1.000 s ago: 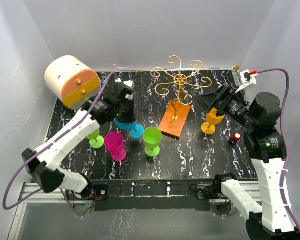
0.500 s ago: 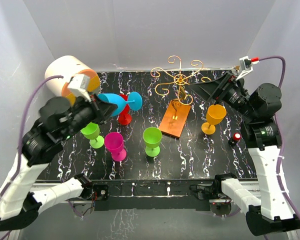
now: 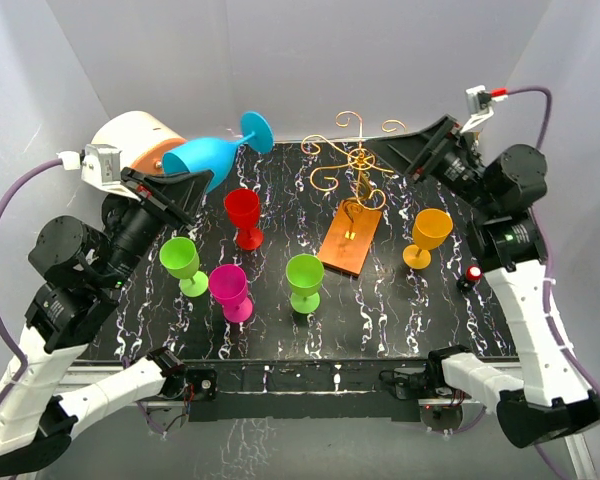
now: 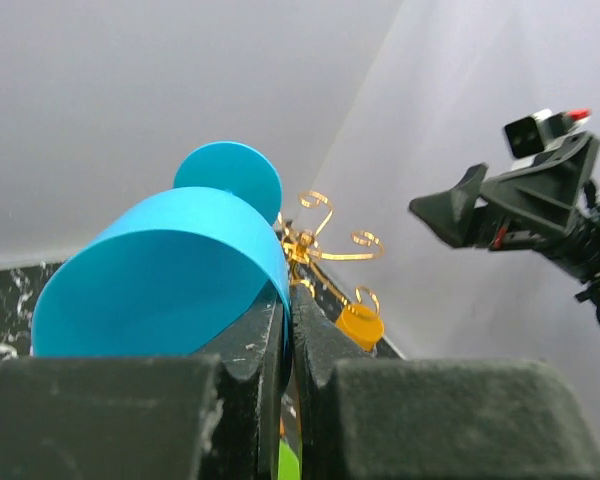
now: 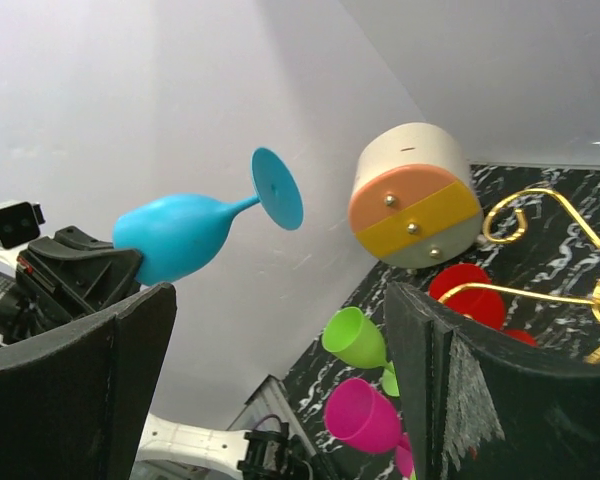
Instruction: Place the wine glass upside down on the wine glass rack
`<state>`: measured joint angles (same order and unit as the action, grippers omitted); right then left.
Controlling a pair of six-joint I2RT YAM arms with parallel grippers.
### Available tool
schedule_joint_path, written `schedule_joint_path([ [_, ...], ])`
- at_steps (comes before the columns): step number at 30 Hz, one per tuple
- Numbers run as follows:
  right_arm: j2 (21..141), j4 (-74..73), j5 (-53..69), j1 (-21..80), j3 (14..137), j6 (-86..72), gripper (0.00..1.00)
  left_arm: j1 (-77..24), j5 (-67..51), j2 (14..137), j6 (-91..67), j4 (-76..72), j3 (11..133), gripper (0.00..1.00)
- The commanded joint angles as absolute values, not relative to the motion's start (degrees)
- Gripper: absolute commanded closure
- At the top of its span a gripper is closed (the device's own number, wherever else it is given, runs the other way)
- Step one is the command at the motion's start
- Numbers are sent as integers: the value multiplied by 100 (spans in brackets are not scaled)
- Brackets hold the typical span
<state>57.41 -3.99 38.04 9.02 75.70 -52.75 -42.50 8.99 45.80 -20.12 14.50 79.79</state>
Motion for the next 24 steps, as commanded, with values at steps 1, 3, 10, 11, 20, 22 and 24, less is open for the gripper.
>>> schedule_joint_path([
  [1, 6120, 119, 3063, 1648, 8083, -5388, 17, -4271, 1000, 4581, -1850, -55, 7797, 100],
  [3, 6326, 30, 2635, 2082, 8287, -5314, 17, -4273, 968, 4640, -1821, -393, 7737, 100],
  [10, 6849, 489, 799, 3606, 8412, -5893, 20, -4272, 801, 4838, -1799, -1230, 7449, 100],
  [11, 6862, 614, 523, 3731, 8286, -6179, 20, -4276, 800, 4864, -1742, -1314, 7422, 100],
  [20, 7383, 1189, -31, 4281, 8409, -7310, 22, -4274, 871, 4991, -1156, -2287, 7020, 100],
  [22, 7545, 1225, 30, 4289, 8493, -7592, 23, -4272, 815, 5034, -1163, -2380, 6998, 100],
  [24, 7729, 1230, 149, 4286, 8638, -7788, 25, -4271, 791, 5084, -1160, -2434, 6987, 100],
])
